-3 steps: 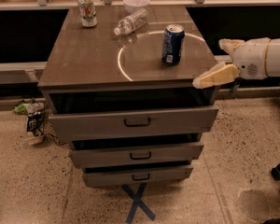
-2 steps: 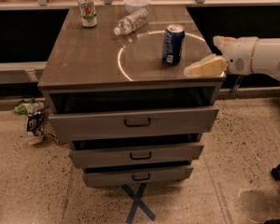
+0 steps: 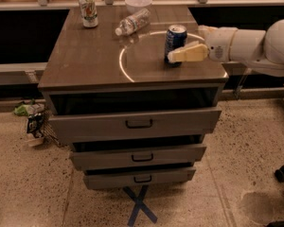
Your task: Knock pepsi can over
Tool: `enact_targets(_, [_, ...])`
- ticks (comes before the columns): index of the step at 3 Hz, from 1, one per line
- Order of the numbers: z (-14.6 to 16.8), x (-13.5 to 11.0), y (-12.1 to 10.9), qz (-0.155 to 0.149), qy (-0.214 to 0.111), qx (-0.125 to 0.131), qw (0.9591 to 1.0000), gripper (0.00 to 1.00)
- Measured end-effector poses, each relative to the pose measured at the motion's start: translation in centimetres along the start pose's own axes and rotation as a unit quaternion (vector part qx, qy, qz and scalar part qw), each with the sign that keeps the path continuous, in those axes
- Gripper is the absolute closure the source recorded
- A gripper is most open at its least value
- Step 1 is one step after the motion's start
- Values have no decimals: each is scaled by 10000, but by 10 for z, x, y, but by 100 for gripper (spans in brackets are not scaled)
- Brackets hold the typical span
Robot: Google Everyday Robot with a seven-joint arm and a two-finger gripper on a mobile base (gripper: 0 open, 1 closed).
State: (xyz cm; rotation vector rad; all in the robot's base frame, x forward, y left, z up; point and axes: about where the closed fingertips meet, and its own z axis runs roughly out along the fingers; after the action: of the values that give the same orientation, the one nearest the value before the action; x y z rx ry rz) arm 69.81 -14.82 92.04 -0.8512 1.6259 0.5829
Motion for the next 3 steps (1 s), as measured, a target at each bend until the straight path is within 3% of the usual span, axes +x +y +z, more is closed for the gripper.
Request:
enact_targets(2, [59,4,5,-292,-139,-310,9990,0])
enact_targets(3, [70,12,0,-316,-229,-364,9986,17])
